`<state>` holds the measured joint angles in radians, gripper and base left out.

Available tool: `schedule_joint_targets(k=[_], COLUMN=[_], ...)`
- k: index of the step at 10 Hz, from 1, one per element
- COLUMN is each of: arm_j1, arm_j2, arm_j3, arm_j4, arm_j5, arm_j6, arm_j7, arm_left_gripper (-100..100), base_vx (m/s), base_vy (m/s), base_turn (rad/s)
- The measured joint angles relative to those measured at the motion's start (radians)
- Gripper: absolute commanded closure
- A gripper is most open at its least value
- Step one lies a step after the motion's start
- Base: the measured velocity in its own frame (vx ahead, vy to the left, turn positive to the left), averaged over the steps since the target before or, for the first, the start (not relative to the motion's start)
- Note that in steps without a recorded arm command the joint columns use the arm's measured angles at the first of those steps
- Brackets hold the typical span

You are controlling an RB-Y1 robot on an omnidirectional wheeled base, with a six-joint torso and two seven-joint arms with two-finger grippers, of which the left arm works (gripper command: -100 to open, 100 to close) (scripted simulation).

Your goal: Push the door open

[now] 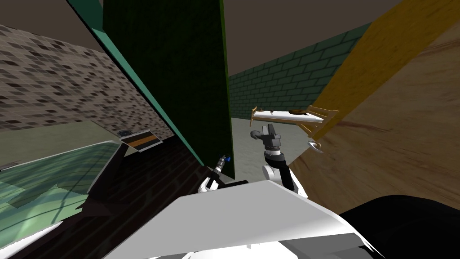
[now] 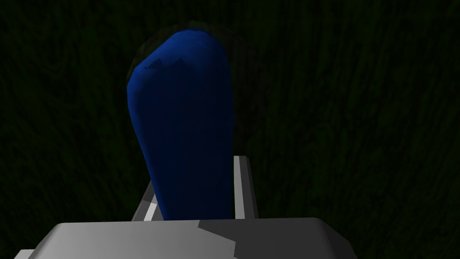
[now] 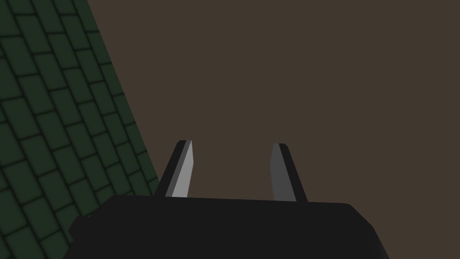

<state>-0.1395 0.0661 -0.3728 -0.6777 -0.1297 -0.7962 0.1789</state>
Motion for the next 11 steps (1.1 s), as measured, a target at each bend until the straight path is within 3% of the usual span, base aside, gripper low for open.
schedule_joint_targets(k=[1, 2, 3, 5, 7, 8, 11], arm_j1=[-0.016, -0.004, -0.017, -0.003, -0.021, -0.016, -0.030], arm_j2=[-0.007, -0.009, -0.011, -0.003, -0.015, -0.015, -0.026], arm_j3=[0.013, 0.026, 0.041, 0.065, 0.095, 0.105, 0.158], arm_j4=[0.029, 0.013, 0.034, 0.013, 0.053, 0.041, 0.066], arm_j5=[0.006, 0.011, 0.018, 0.030, 0.043, 0.048, 0.071], arm_j6=[-0.012, -0.005, -0.009, 0.002, -0.011, -0.003, -0.011], arm_j7=[-0.007, -0.018, -0.025, -0.031, -0.047, -0.052, -0.079], arm_left_gripper=[100, 100, 100, 100, 100, 100, 100], base_vx=[0.108, 0.126, 0.125, 0.104, 0.155, 0.133, 0.142], base_vy=[-0.124, -0.145, -0.162, -0.136, -0.144, -0.177, -0.177], base_turn=[0.038, 0.060, 0.075, 0.056, 0.056, 0.053, 0.068])
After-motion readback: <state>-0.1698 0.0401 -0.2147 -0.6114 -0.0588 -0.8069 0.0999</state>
